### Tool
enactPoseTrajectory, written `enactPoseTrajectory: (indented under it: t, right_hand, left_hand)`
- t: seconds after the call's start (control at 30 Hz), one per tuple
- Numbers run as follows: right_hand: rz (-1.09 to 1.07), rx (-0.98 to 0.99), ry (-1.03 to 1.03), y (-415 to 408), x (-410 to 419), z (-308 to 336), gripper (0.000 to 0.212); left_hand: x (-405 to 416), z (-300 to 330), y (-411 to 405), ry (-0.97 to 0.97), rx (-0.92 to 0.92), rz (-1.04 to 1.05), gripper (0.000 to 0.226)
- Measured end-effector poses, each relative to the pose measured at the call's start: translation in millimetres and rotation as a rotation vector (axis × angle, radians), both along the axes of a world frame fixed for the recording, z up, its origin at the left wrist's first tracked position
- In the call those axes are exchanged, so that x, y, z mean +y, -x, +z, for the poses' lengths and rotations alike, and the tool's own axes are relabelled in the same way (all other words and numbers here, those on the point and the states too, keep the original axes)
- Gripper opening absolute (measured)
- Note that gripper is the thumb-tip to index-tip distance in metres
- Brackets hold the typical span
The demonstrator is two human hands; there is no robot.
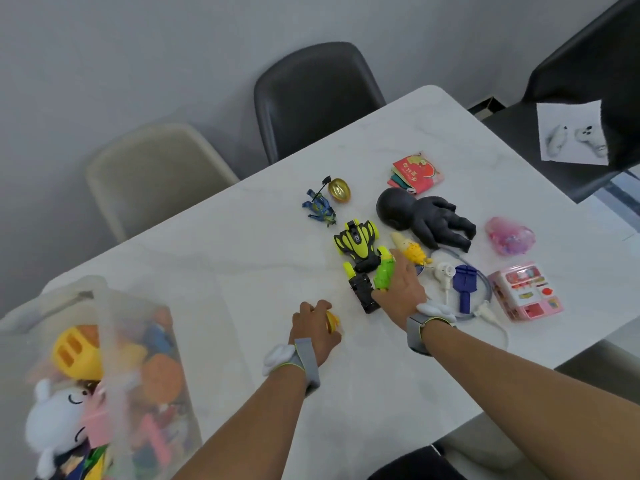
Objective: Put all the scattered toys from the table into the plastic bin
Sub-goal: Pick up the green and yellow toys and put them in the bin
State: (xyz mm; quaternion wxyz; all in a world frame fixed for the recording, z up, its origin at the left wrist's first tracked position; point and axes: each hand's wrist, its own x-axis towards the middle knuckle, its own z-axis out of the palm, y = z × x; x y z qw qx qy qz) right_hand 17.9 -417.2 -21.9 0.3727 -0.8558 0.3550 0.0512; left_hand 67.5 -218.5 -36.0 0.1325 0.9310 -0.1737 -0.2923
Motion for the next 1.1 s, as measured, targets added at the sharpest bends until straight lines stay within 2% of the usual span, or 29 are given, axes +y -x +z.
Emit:
enactPoseTrajectory:
  t: [0.07, 0.2, 0.33, 0.57, 0.8, 0.93, 1.1]
  right_hand:
    - [0.025, -0.048, -0.009, -5, 7, 13, 0.100]
    - [0.061, -0.118, -0.017, -24, 31, 41, 0.093]
    - [0.090, -0.219, -0.039, -32, 61, 59, 0.099]
    - [0.124, -0.394, -0.029, -47, 147, 107, 0.090]
    - [0.182, -0.455, -0.095, -58, 251, 127, 0.080]
    - [0.280, -0.465, -0.130, -61, 306, 129, 0.082]
    - [0.411, -0.468, -0.171, -61, 388, 126, 0.081]
  left_hand:
    - [3, 10, -4, 0.047, -0.029, 0.028, 0.063]
    - [17, 38, -22, 0.144, -0.135, 0.091, 0.060]
    - [36, 64, -33, 0.259, -0.212, 0.186, 0.060]
    - [124, 116, -50, 0.417, -0.339, 0.351, 0.065]
    - [239, 133, -44, 0.451, -0.457, 0.544, 0.067]
    - [288, 133, -34, 0.490, -0.486, 0.598, 0.069]
    - [361, 122, -21, 0.421, -0.496, 0.666, 0.070]
